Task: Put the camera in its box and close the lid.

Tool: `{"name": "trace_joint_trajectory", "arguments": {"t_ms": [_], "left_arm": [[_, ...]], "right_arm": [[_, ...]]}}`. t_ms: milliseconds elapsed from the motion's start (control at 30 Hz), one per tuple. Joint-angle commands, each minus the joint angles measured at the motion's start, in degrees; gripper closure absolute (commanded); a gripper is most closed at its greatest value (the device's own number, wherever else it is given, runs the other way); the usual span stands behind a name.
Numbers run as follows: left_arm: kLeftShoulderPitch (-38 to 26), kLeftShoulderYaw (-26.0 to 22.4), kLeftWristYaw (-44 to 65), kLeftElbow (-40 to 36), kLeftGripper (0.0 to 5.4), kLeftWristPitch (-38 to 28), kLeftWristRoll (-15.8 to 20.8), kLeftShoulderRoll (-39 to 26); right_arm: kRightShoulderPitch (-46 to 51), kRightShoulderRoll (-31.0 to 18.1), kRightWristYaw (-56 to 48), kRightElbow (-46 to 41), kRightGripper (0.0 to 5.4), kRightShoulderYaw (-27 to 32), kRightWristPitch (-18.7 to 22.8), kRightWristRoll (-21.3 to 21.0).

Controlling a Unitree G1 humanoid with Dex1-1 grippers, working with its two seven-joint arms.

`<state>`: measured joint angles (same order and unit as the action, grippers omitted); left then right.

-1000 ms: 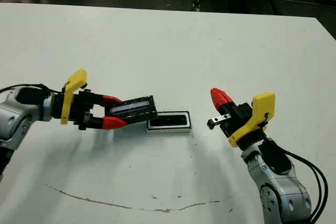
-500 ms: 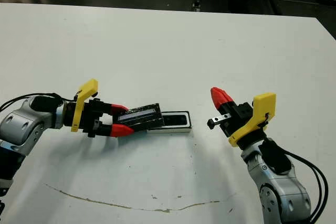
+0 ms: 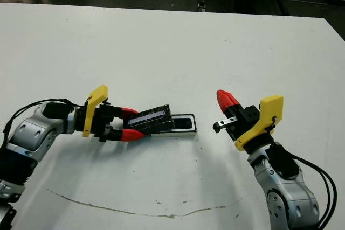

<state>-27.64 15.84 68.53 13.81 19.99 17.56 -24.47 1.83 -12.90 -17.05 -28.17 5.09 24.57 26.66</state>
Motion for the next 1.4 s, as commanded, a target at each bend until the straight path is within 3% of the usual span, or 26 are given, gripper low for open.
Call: {"name": "trace_joint_trajectory", "arguments": {"t_ms": [33, 833, 1200, 1400], "left_arm": [[0.2, 2.1, 1.3, 2.4, 2.21, -1.6, -1.4, 1.9], [-1.0, 5.5, 2.6, 1.8, 2.21, 2.4, -0.6, 4.3], [-0.8, 6.5, 2.7, 1.2, 2.21, 1.4, -1.9, 3.7], [-2.2, 7.5, 2.6, 5.1, 2.21, -0.4, -3.4, 6.1]], "right_arm": [[0.5, -0.2, -0.3, 0.6, 5.4, 0.6, -0.9, -0.1], [1.0, -0.7, -0.4, 0.2, 5.4, 0.6, -0.4, 0.1], [0.6, -1.1, -0.4, 0.3, 5.4, 0.7, 0.3, 0.6], [0.5, -1.1, -0.2, 0.3, 5.4, 0.5, 0.2, 0.6]]}}
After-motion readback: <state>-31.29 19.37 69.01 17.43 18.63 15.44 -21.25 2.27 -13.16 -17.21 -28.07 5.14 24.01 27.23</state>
